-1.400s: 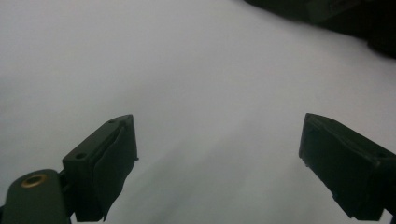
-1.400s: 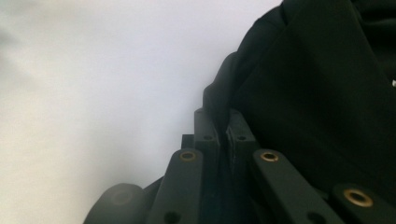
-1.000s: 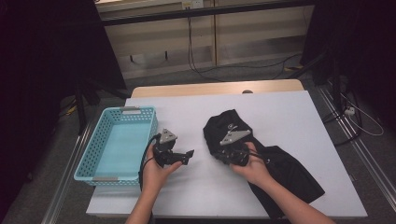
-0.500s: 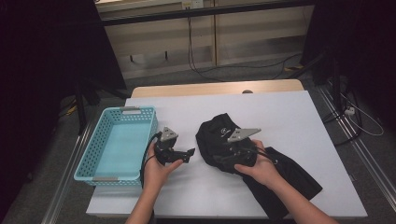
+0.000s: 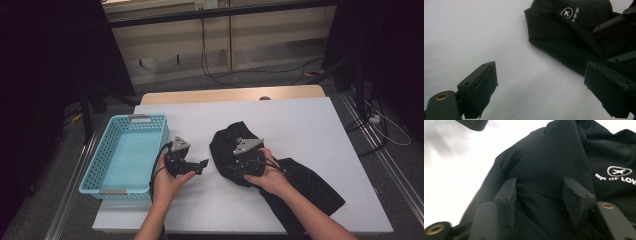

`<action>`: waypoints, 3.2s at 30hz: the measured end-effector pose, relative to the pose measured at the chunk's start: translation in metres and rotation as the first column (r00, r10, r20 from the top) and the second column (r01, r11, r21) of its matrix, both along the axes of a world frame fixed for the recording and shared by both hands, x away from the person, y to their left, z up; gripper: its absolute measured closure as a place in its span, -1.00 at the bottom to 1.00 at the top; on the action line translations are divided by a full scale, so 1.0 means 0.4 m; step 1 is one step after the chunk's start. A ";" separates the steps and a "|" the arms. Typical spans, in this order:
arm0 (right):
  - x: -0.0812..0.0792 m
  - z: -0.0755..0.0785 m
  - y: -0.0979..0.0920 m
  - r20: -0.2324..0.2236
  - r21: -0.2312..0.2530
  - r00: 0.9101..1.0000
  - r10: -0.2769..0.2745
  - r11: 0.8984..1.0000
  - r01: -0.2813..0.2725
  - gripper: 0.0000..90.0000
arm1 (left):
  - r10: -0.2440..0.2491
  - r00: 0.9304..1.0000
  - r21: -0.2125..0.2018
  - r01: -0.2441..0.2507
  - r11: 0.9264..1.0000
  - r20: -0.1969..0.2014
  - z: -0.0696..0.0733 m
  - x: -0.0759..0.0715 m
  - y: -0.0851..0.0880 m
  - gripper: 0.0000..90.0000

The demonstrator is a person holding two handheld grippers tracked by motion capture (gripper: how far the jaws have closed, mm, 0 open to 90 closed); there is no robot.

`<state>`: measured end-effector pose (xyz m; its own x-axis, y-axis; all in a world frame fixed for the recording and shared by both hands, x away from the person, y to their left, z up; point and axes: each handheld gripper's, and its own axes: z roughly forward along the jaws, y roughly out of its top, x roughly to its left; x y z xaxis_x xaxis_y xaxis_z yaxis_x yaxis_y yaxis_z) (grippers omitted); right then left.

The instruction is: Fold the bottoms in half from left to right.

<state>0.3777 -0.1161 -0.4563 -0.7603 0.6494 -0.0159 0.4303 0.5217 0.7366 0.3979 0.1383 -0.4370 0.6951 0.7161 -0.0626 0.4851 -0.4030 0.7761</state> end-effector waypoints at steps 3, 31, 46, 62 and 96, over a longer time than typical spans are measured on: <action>0.000 -0.002 0.005 0.016 -0.023 1.000 0.012 1.000 -0.011 -0.13 | 0.000 1.000 0.002 0.000 1.000 0.000 0.001 0.000 0.003 -0.75; 0.158 0.055 -0.153 0.022 0.168 0.929 -0.369 0.917 0.360 0.45 | -0.002 1.000 0.002 0.002 1.000 0.003 0.001 -0.003 0.006 -0.75; 0.164 0.012 -0.135 -0.032 0.018 0.933 -0.359 0.933 0.360 0.57 | -0.001 1.000 -0.002 0.001 1.000 -0.001 0.001 -0.005 0.007 -0.75; 0.188 0.050 -0.146 -0.020 0.090 0.930 -0.368 0.925 0.368 0.11 | 0.016 1.000 -0.022 -0.017 1.000 -0.013 -0.005 0.015 0.007 -0.75; -0.106 0.081 -0.290 0.004 0.078 0.945 -0.326 0.942 0.325 -0.39 | -0.002 0.995 -0.056 -0.004 0.998 -0.105 -0.026 0.169 -0.118 0.53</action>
